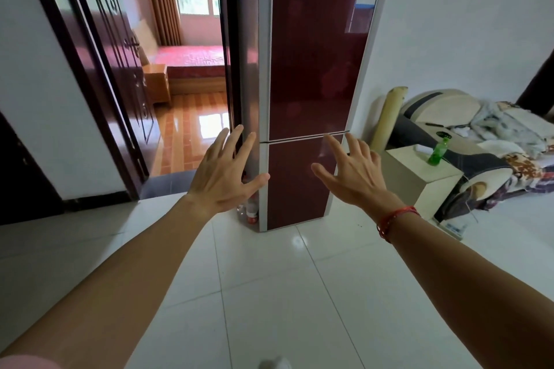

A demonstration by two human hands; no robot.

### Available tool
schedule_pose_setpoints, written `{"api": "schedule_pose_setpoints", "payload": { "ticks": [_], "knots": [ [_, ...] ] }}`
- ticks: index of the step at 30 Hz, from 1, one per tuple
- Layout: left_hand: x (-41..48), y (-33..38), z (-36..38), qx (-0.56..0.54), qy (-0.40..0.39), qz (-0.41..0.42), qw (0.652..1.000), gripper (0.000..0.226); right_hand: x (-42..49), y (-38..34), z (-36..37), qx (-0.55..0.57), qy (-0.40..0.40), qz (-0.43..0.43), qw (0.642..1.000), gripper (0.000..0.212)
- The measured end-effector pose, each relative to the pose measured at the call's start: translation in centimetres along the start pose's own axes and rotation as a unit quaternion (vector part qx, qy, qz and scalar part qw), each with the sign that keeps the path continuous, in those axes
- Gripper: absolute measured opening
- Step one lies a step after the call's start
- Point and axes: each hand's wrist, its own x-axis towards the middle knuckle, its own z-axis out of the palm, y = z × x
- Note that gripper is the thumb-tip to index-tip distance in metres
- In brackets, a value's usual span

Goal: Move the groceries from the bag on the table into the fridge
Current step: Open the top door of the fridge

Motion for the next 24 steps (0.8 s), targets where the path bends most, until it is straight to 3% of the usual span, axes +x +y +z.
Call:
{"api": "schedule_pose_setpoints", "payload": {
  "ticks": [12, 24],
  "knots": [
    [18.4, -6.7, 6.7, 0.010, 0.009, -0.020, 1.000, 0.090, 20.6, 2.8, 5.4, 0.017, 0.001, -0.020, 1.000, 0.076],
    [29.7, -13.2, 12.4, -0.006, 0.003, -0.020, 1.000, 0.090, 34.0, 3.0, 10.8, 0.034, -0.013, -0.018, 0.999, 0.077]
  ]
}}
